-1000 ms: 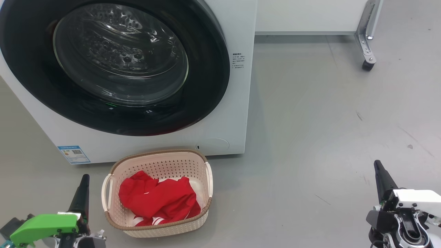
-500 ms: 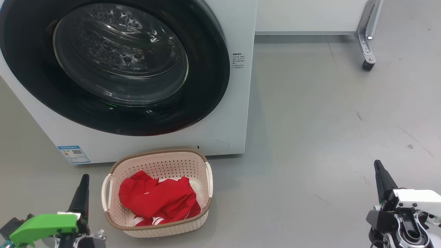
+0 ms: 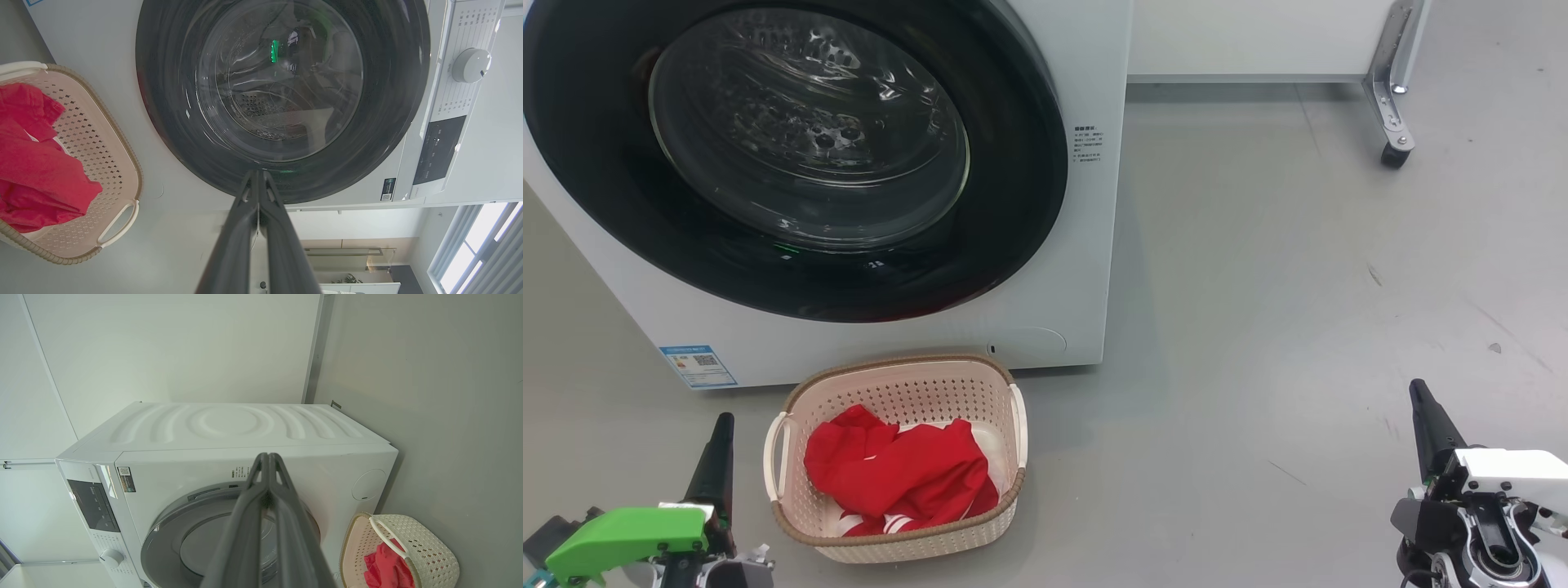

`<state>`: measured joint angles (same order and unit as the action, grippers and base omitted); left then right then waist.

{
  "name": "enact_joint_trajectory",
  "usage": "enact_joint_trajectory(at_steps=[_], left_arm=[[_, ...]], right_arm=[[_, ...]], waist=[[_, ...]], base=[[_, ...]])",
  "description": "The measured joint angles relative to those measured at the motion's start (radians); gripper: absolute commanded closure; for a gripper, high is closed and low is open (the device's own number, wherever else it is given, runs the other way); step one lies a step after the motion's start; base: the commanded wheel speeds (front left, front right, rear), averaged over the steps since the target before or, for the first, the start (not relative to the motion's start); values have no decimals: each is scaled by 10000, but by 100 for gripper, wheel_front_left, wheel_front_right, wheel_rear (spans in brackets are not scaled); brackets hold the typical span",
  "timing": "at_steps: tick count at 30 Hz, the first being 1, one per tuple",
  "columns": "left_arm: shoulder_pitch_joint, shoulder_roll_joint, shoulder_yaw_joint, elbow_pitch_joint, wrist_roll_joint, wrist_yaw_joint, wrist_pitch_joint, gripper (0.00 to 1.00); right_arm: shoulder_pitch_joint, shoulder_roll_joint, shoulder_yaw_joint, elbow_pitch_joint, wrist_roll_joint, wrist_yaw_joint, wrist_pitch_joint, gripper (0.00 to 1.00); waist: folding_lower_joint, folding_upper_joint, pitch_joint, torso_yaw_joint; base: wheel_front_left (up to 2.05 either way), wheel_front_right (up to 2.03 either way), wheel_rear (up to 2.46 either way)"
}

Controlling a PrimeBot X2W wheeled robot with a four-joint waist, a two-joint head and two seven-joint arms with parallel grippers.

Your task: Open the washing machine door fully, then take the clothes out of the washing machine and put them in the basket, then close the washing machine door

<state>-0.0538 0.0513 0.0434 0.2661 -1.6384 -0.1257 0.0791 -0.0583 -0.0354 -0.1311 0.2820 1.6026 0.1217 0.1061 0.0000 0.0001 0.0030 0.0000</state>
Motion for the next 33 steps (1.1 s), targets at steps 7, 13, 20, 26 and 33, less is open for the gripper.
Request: enact_joint_trajectory(at_steps=[7,13,20,26,33], left_arm=[[-1,0,10,0,0,0,2,100],[-2,0,21,2,0,0,2,100],[-2,0,27,2,0,0,2,100],[-2,0,33,2,0,0,2,100],[-2,0,36,2,0,0,2,100]], right_arm=[[0,0,-2,-2,0,0,0,100],[0,0,-4,-6,0,0,0,100],[0,0,-6,-6,0,0,0,100],[0,0,-6,-8,0,0,0,100],[0,0,-6,-8,0,0,0,100]], waist=[[0,0,0,0],[0,0,0,0],[0,0,0,0],[0,0,0,0],[0,0,0,0]], base=[[0,0,0],[0,0,0],[0,0,0],[0,0,0],[0,0,0]])
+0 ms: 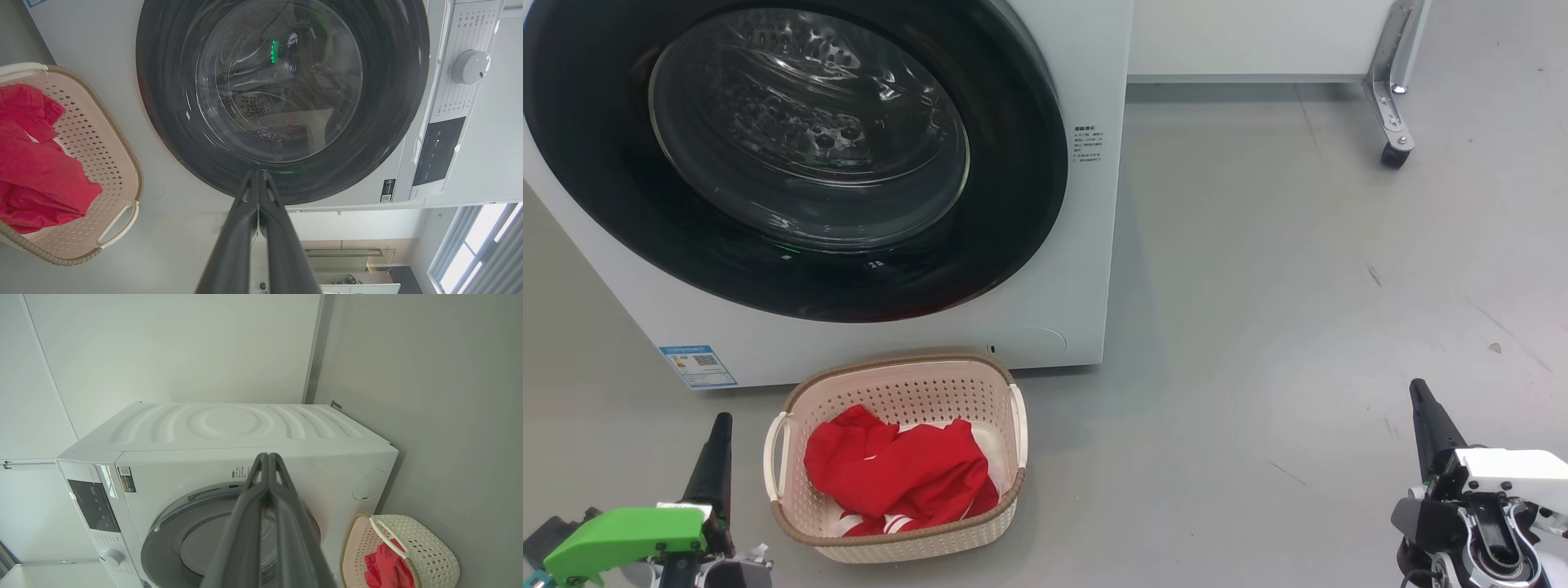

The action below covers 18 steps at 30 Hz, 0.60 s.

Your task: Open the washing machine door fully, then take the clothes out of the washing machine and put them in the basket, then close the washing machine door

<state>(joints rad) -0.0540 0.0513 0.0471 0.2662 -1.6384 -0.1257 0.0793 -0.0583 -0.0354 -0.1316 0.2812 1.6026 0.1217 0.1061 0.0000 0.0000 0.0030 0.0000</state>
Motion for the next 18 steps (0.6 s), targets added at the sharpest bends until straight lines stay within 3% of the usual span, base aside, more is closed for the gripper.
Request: enact_joint_trajectory(at_steps=[18], left_arm=[[-2,-2,10,0,0,0,2,100]], right_arm=[[0,0,-2,-2,0,0,2,100]], waist=[[0,0,0,0]], base=[[0,0,0]])
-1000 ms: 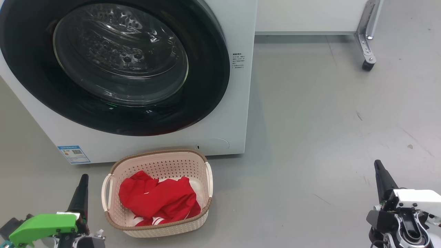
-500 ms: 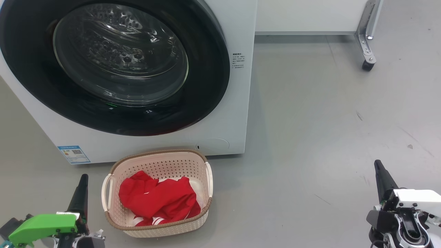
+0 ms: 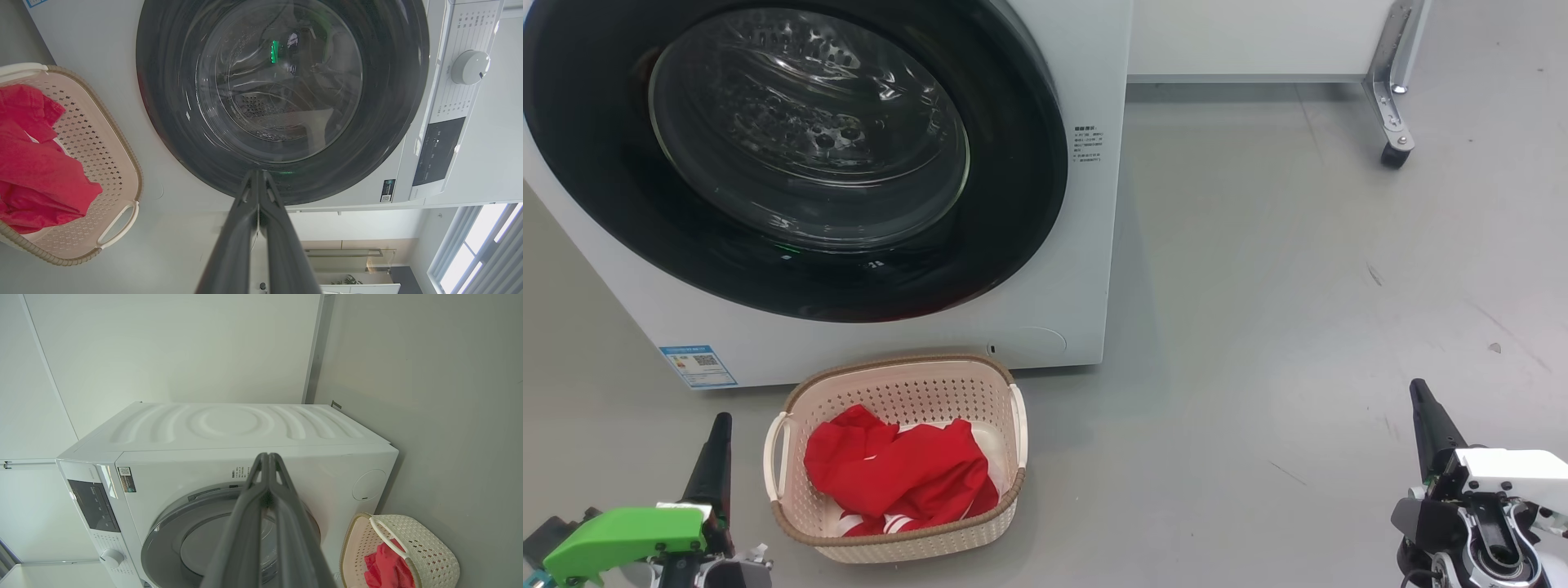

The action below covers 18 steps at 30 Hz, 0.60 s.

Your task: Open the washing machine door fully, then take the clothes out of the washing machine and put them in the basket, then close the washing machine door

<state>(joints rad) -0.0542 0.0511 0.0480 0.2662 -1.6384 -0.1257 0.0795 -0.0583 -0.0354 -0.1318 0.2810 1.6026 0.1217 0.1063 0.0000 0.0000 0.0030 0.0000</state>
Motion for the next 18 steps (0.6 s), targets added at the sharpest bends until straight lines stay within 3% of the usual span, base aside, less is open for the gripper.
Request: enact_joint_trajectory(at_steps=[18], left_arm=[[0,0,12,0,0,0,2,100]], right_arm=[[0,0,-2,-4,0,0,0,100]], waist=[[0,0,0,0]], base=[[0,0,0]])
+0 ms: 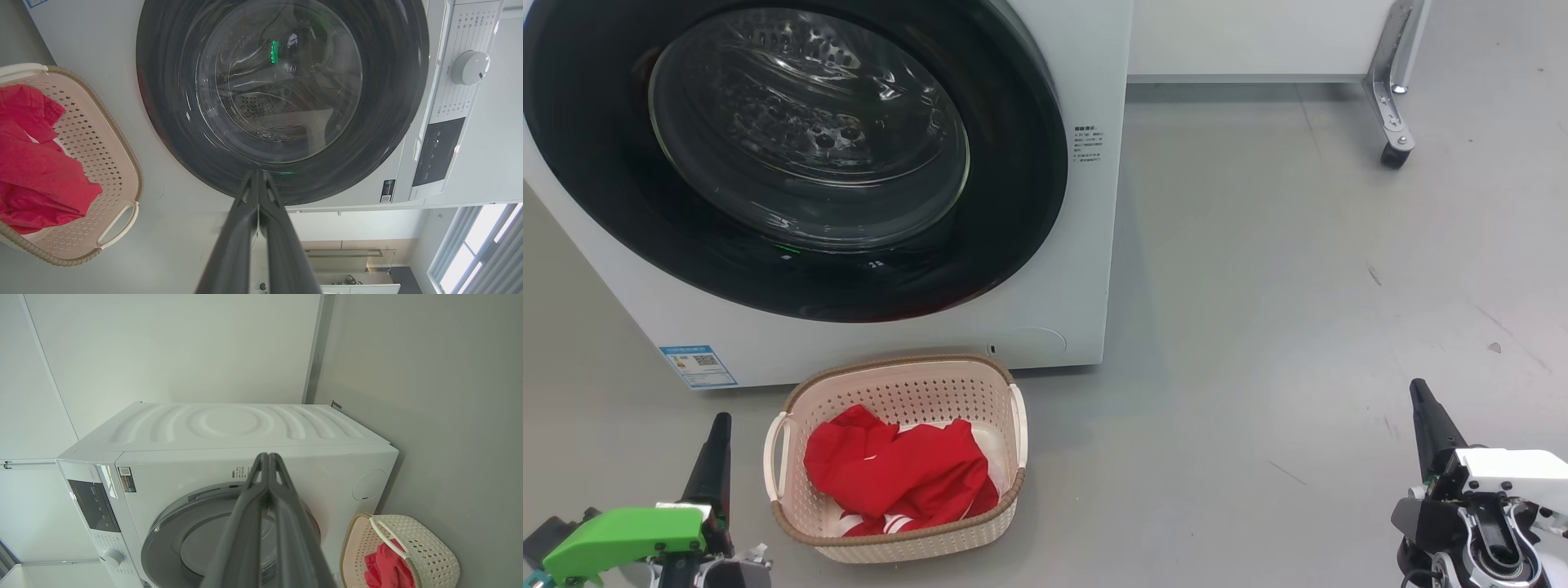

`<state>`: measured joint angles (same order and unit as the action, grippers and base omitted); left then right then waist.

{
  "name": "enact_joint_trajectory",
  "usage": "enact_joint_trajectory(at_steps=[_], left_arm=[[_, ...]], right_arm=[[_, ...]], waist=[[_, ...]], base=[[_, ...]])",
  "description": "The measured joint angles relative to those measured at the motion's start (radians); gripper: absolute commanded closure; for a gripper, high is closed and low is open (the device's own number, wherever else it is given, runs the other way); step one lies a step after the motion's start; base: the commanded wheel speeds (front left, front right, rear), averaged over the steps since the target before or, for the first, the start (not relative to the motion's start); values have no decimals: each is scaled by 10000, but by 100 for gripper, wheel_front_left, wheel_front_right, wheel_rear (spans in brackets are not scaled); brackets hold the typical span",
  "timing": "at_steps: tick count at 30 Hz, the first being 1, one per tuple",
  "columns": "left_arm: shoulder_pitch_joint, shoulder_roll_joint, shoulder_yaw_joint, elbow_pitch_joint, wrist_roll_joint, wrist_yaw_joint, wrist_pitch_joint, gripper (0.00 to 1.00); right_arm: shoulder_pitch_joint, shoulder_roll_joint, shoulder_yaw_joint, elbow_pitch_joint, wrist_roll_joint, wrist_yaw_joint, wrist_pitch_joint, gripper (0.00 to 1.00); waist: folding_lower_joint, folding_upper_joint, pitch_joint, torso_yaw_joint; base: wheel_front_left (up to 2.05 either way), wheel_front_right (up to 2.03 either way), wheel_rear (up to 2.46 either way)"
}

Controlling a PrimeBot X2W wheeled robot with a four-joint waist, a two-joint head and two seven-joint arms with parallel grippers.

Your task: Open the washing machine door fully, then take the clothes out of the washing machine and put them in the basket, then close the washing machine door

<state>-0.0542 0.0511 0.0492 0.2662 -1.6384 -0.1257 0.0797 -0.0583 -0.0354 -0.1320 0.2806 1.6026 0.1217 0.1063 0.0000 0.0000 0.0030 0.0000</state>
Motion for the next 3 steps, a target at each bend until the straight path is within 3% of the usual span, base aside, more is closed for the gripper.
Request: enact_joint_trajectory(at_steps=[3], left_arm=[[0,0,2,0,0,0,2,100]], right_arm=[[0,0,0,0,0,0,0,100]], waist=[[0,0,0,0]], base=[[0,0,0]])
